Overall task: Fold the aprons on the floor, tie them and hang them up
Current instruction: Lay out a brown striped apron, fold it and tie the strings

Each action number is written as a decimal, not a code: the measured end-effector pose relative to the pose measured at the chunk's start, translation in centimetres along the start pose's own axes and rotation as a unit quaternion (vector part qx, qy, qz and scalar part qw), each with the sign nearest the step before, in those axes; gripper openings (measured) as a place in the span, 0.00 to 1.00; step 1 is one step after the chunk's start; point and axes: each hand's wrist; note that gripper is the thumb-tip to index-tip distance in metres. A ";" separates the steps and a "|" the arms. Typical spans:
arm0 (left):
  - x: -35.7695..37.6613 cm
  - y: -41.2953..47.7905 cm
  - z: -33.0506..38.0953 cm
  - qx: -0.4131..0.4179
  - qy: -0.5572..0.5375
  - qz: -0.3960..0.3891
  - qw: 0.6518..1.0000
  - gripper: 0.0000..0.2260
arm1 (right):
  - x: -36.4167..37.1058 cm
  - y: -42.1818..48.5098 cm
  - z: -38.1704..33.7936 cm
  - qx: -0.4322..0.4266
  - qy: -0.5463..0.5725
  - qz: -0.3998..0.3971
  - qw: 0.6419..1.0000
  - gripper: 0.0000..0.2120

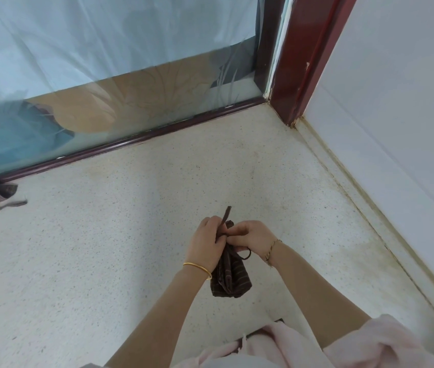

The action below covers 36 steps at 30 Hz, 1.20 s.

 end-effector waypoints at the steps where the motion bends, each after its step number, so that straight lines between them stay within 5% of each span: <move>1: 0.0 0.0 -0.1 0.000 -0.007 -0.002 1.000 0.04 | -0.1 0.0 -0.1 0.009 0.019 0.002 1.000 0.07; 7: -0.6 0.2 -0.2 0.010 -0.037 -0.030 0.999 0.05 | -1.0 0.5 -0.3 0.034 0.041 -0.004 0.999 0.07; 14: -0.9 0.2 0.2 0.012 -0.112 -0.049 0.992 0.05 | -2.5 0.3 -0.4 0.059 0.031 -0.109 0.992 0.07; 19: -0.7 0.1 -0.4 -0.002 -0.118 -0.054 0.992 0.06 | -2.4 0.3 -0.5 0.096 0.019 -0.069 0.993 0.15; 23: -1.5 -0.3 -2.2 -0.020 -0.075 -0.056 0.995 0.10 | -4.8 -0.1 -0.3 0.032 0.194 0.007 0.980 0.05; 29: -0.4 -0.3 -2.3 -0.023 -0.031 0.005 0.999 0.08 | -2.5 -0.2 0.5 0.023 0.428 -0.026 0.903 0.20; 31: -0.1 -0.5 -2.4 -0.036 -0.005 0.018 0.999 0.10 | -1.5 0.3 1.0 0.021 0.322 0.029 0.946 0.18; 33: 0.1 -0.8 -2.8 -0.003 0.065 0.015 0.998 0.10 | -0.7 0.8 1.5 -0.017 0.041 0.108 0.993 0.16; 36: 0.0 -0.8 -2.8 0.032 0.162 -0.011 0.986 0.09 | 0.5 1.6 1.1 -0.107 -0.230 0.129 0.959 0.17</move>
Point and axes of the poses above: each hand's wrist, its own y-axis towards the middle knuckle, its own x-axis out of the palm, z = x × y, and after that the axes turned 10 degrees about x, right-handed
